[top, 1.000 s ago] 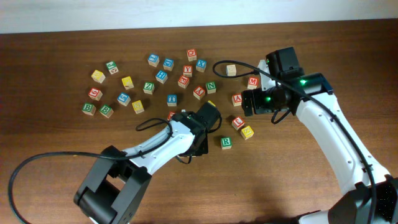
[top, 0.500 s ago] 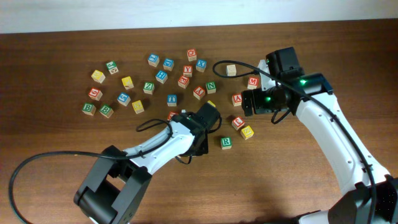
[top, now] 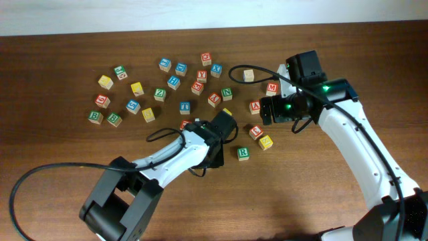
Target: Spell out ICRA
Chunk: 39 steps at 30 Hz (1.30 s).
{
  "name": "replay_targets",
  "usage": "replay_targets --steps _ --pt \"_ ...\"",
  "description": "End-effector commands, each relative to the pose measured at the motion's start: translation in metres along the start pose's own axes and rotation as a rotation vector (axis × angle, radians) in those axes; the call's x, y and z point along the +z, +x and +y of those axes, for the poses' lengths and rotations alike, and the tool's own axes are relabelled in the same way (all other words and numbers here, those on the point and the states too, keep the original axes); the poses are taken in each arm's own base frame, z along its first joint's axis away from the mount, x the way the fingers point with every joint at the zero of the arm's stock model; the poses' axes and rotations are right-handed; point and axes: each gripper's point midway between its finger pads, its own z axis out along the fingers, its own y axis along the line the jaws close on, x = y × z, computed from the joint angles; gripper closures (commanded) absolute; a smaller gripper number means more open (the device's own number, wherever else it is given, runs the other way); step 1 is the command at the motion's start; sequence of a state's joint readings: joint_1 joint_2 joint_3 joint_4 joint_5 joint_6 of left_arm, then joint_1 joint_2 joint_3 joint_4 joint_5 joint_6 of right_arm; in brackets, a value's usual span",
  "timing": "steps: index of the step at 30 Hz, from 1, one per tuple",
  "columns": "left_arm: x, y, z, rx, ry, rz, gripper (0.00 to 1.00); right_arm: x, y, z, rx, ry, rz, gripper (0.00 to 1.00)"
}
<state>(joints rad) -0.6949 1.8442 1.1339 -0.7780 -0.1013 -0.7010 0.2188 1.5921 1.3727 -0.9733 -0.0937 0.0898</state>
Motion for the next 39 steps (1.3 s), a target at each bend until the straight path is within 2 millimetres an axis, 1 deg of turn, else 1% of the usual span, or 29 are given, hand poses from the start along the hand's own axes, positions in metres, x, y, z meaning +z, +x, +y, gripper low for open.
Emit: replay_targets --steps 1,7,9,10,12,13,15,18,20,23,25,26,27,28,29,30,31,32,33,34,35,37,38,39 --pt "0.004 0.004 0.000 -0.002 -0.001 0.013 0.58 0.001 -0.001 0.000 -0.009 0.008 0.003 0.02" --pt "0.004 -0.004 -0.004 -0.005 0.011 -0.021 0.57 0.001 -0.001 0.000 -0.009 0.008 0.003 0.02" --pt "0.003 -0.008 -0.001 -0.006 -0.006 -0.044 0.57 0.001 -0.001 0.000 -0.009 0.008 0.003 0.02" --pt "0.003 -0.011 0.002 -0.007 -0.024 -0.061 0.55 0.001 -0.001 0.000 -0.009 0.008 0.003 0.02" --pt "0.003 -0.014 0.005 -0.010 -0.038 -0.073 0.49 0.001 -0.001 0.000 -0.009 0.008 0.003 0.02" --pt "0.003 -0.016 0.006 -0.014 -0.040 -0.077 0.49 0.001 -0.001 0.000 -0.009 0.008 0.003 0.02" --pt "-0.001 -0.025 0.006 -0.029 -0.026 -0.093 0.49 0.001 -0.001 0.000 -0.010 0.008 0.003 0.02" --pt "-0.012 -0.042 0.004 -0.046 -0.006 -0.115 0.49 0.001 -0.001 0.000 -0.009 0.008 0.003 0.02" --pt "-0.024 -0.054 0.008 -0.060 -0.005 -0.115 0.49 0.001 -0.001 0.000 -0.009 0.008 0.003 0.02" --pt "-0.051 -0.076 0.023 -0.112 -0.017 -0.113 0.49 0.001 -0.001 0.000 -0.010 0.008 0.003 0.02" --pt "-0.081 -0.099 0.030 -0.093 0.015 -0.132 0.51 0.001 -0.001 0.000 -0.009 0.008 0.003 0.02" --pt "-0.092 -0.107 0.034 -0.109 0.020 -0.146 0.50 0.001 -0.001 0.000 -0.009 0.008 0.003 0.02" --pt "-0.109 -0.118 0.042 -0.129 0.028 -0.171 0.50 0.001 -0.001 0.000 -0.009 0.008 0.003 0.02" --pt "-0.127 -0.131 0.055 -0.167 0.033 -0.202 0.49 0.001 -0.001 0.000 -0.009 0.008 0.003 0.02" --pt "-0.134 -0.137 0.063 -0.187 0.034 -0.214 0.48 0.001 -0.001 0.000 -0.009 0.008 0.003 0.02" --pt "-0.140 -0.149 0.084 -0.219 0.012 -0.241 0.46 0.001 -0.001 0.000 -0.009 0.008 0.003 0.02" --pt "-0.140 -0.160 0.135 -0.310 -0.097 -0.269 0.32 0.001 -0.001 0.000 -0.009 0.008 0.003 0.02" --pt "-0.138 -0.160 0.162 -0.366 -0.129 -0.253 0.26 0.001 -0.001 0.000 -0.009 0.008 0.003 0.02" --pt "-0.137 -0.158 0.180 -0.407 -0.144 -0.236 0.18 0.001 -0.001 0.000 -0.009 0.008 0.003 0.02" --pt "-0.135 -0.154 0.203 -0.456 -0.165 -0.216 0.01 0.001 -0.001 0.000 -0.009 0.008 0.003 0.02" --pt "-0.132 -0.149 0.228 -0.512 -0.186 -0.194 0.00 0.001 -0.001 0.000 -0.010 0.008 0.003 0.02" --pt "-0.126 -0.136 0.263 -0.599 -0.205 -0.146 0.01 0.001 -0.001 0.000 -0.009 0.008 0.003 0.02" --pt "-0.124 -0.132 0.269 -0.627 -0.188 -0.124 0.01 0.001 -0.001 0.000 -0.009 0.008 0.003 0.02" --pt "-0.122 -0.129 0.272 -0.644 -0.164 -0.106 0.01 0.001 -0.001 0.000 -0.009 0.008 0.003 0.02"
